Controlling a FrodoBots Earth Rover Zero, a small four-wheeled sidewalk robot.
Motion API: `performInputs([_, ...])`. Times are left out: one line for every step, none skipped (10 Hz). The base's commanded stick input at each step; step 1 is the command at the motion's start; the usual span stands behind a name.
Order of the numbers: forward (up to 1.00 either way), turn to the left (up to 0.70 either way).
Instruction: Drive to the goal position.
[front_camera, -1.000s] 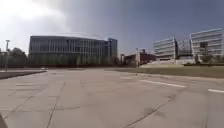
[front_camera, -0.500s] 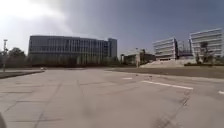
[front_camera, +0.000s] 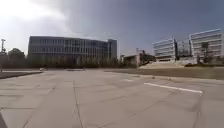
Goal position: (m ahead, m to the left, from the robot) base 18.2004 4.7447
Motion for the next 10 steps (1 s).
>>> performInputs([0.70, 0.00])
performInputs([0.70, 0.00])
performInputs([0.70, 0.00])
performInputs([0.70, 0.00])
performInputs([0.70, 0.00])
performInputs([0.70, 0.00])
performInputs([0.70, 0.00])
performInputs([0.70, 0.00])
performInputs([0.70, 0.00])
performInputs([0.70, 0.00])
